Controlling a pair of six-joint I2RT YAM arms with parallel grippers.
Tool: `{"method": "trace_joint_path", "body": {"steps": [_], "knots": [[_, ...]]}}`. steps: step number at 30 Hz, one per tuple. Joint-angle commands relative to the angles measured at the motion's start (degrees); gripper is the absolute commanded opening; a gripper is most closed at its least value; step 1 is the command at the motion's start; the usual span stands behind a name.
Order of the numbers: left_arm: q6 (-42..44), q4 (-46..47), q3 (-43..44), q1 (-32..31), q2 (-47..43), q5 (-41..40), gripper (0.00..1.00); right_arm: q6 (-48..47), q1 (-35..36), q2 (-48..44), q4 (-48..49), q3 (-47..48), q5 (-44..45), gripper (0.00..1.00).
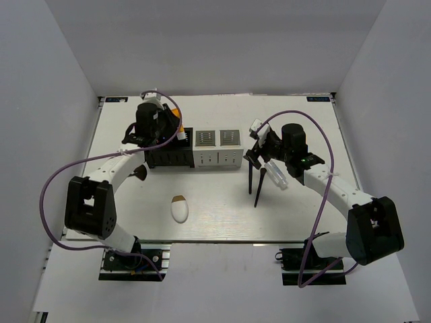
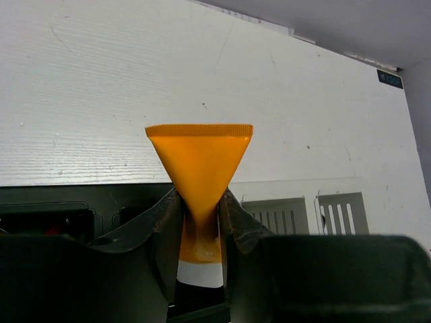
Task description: Organize the makeup
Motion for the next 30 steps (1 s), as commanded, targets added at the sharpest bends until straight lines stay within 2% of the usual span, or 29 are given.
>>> {"method": "trace_joint_path", "body": {"steps": [1,2,8,15,21,27,30], "knots": [[0.9,0.9,2.0,-1.0,0.1,-2.6,0.38,-0.5,-0.3,-1.4,0.9,0.4,0.6,0.89],[1.1,0.9,1.9,-1.0,0.4,-3.0,0.42,-0.6,-0.5,-1.5,0.8,0.3,0.6,0.89],[1.4,0.1,2.2,-2.2,1.1,-5.3,0.49,-0.6,-0.6,-1.7,0.8,0.0,0.8,0.89],[1.4,-0.2,2.8,-2.7,0.2,-5.8,0.52,-0.7,-0.6,-1.7,0.7,0.0,0.8,0.89],[2.5,-1.9,4.6,-3.3,-5.0,-4.8,0.55,-0.5,-1.0,-2.1,0.6,0.0,0.8,0.89],[1.4,-14.1,3.4,-3.3,-16.5,-3.9,0.62,0.6,-1.2,-2.6,0.2,-0.3,0.5,0.89],[-0.4,-22.3,0.9,-3.3,-23.6,-2.2,0.69,0.9,-1.4,-2.6,-0.3,-0.5,0.5,0.89]]}}
